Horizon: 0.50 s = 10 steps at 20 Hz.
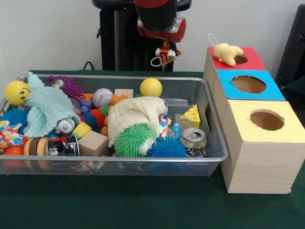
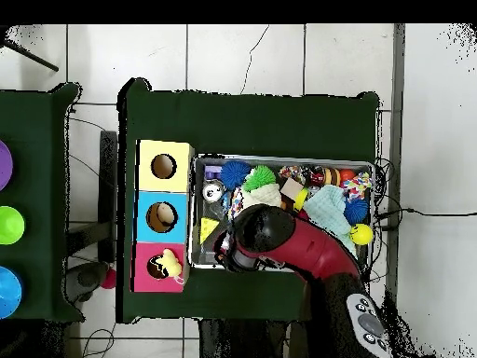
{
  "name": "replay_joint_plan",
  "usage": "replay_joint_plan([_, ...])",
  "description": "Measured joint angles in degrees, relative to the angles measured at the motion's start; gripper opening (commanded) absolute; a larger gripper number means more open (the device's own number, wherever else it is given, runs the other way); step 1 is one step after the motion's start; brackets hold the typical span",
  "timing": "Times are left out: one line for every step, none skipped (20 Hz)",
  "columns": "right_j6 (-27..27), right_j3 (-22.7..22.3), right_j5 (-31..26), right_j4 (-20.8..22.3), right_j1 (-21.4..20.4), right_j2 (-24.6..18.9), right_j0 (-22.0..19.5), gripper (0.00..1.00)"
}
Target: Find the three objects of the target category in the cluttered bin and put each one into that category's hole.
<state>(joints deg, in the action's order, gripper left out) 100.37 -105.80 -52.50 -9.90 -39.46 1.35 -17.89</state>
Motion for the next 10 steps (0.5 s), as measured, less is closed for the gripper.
replay_joint_plan([0.0,-0.1,0.0,-0.5,-0.1,-0.2,-0.3,0.0])
replay_joint_plan([0.0,-0.1,0.0,-1.0,-0.1,-0.4,-0.7,0.0])
replay_joint_plan([0.0,-0.2,0.0,-1.5,-0.1,-0.6,-0.9,0.0])
replay_joint_plan([0.0,-0.5,0.0,-2.7,-0.1,-1.1,-1.4,0.0])
replay_joint_plan([0.0,-0.9,0.0,-3.8,-0.1,-1.6,-1.7,0.0])
replay_joint_plan([0.0,-1.3,0.0,-4.9,-0.1,-2.1,-2.0,0.0])
replay_joint_plan([0.0,-1.5,0.0,-5.5,-0.1,-2.4,-2.1,0.0])
replay_joint_plan([0.0,-2.3,0.3,-7.2,-0.1,-3.3,-2.3,0.0])
replay_joint_plan([0.0,-2.6,0.6,-8.0,-0.1,-3.7,-2.4,0.0])
replay_joint_plan([0.0,-3.1,1.0,-8.9,-0.1,-4.3,-2.4,0.0])
